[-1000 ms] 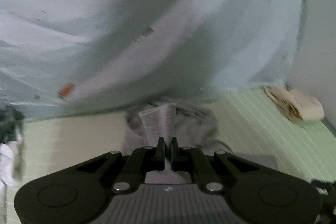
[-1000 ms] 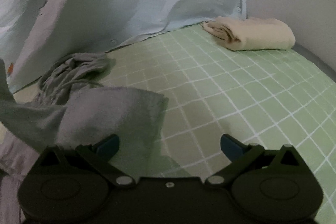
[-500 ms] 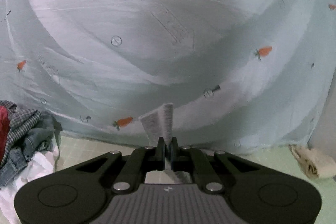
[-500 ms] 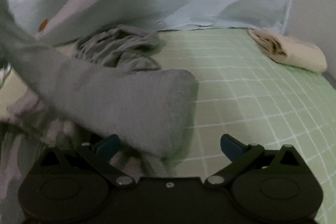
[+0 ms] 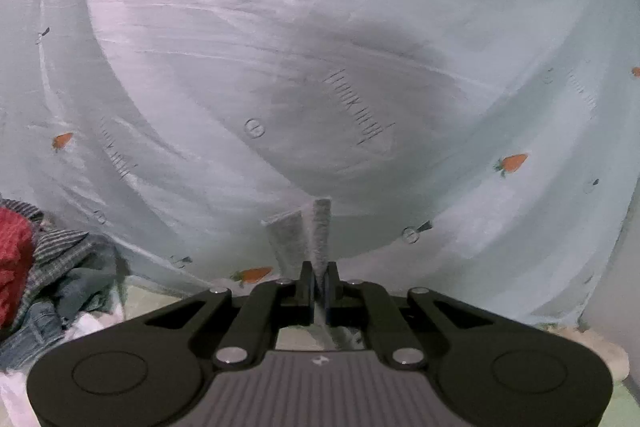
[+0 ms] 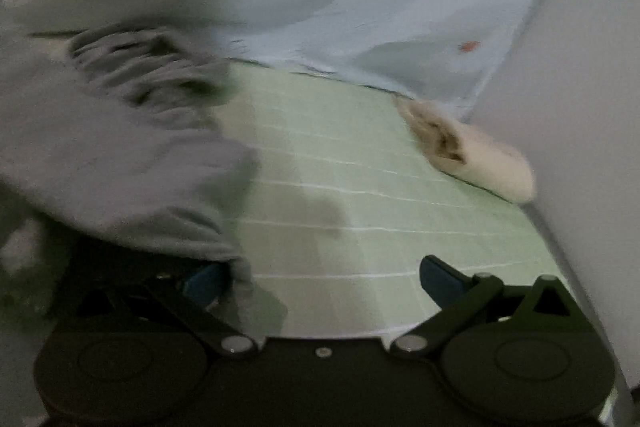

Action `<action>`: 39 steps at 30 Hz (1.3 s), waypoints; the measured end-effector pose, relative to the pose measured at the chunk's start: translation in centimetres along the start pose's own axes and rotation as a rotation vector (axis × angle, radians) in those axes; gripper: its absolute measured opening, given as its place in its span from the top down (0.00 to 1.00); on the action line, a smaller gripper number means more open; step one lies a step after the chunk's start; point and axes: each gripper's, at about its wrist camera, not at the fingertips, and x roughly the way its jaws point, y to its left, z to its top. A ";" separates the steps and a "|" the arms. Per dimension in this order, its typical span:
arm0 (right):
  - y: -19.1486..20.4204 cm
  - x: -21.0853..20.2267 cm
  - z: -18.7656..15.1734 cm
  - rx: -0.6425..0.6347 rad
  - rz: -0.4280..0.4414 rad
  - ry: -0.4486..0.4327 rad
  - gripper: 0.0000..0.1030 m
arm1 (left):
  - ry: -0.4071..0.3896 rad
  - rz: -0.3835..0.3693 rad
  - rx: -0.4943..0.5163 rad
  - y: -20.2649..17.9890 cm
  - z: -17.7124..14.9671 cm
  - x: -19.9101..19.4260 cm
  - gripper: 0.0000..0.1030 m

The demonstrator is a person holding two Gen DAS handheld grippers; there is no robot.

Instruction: Fold clothes

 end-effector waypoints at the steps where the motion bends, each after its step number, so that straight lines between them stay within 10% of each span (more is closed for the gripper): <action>1: -0.4 0.2 -0.2 0.020 0.011 0.017 0.00 | 0.011 0.005 -0.010 0.2 -0.2 0.1 0.95; 17: 5.0 -5.3 0.8 -0.059 0.361 -0.101 0.00 | 0.001 -0.035 -0.050 -0.3 0.4 -0.2 0.95; 31: 4.6 0.6 1.7 0.042 0.114 0.008 0.00 | -0.025 -0.019 -0.034 -0.5 0.9 -1.1 0.95; 39: 2.7 0.9 0.4 0.086 0.166 0.060 0.00 | 0.030 0.054 -0.033 1.1 -1.1 -0.3 0.95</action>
